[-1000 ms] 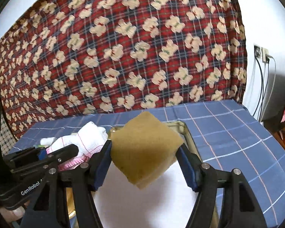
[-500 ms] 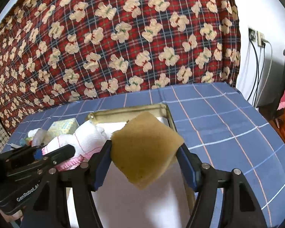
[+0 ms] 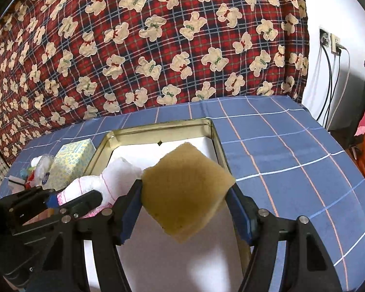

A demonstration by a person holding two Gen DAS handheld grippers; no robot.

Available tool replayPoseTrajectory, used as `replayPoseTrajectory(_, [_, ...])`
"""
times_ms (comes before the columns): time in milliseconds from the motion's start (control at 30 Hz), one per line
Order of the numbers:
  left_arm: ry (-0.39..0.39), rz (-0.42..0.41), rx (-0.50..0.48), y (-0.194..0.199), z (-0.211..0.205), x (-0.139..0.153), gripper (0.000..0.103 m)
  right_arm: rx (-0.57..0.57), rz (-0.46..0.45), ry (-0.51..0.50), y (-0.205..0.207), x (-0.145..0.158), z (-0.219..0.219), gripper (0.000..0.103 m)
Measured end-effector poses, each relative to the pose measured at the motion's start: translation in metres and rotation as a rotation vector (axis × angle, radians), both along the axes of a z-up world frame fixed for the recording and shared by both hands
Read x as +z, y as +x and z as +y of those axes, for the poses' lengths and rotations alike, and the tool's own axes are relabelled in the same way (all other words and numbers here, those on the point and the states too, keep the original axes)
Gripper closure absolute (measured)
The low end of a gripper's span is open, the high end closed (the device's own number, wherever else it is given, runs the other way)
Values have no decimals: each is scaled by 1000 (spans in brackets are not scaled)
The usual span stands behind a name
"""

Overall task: Organize soft objects
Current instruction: 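Bring both held items over the white-lined gold tin tray, then open the right tool to drop the sponge while the left tool releases the towel roll into the tray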

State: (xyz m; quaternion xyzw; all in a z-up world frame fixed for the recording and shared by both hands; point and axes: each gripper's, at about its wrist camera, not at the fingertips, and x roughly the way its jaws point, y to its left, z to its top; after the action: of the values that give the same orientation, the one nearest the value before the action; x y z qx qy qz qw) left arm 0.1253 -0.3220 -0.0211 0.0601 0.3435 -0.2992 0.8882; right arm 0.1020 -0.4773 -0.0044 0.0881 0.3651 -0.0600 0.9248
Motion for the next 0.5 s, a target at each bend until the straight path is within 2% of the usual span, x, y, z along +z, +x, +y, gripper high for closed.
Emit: replayPoseTrajectory(500, [-10, 17, -46, -1, -1, -6, 80, -36, 27, -6, 3, -3, -1, 31])
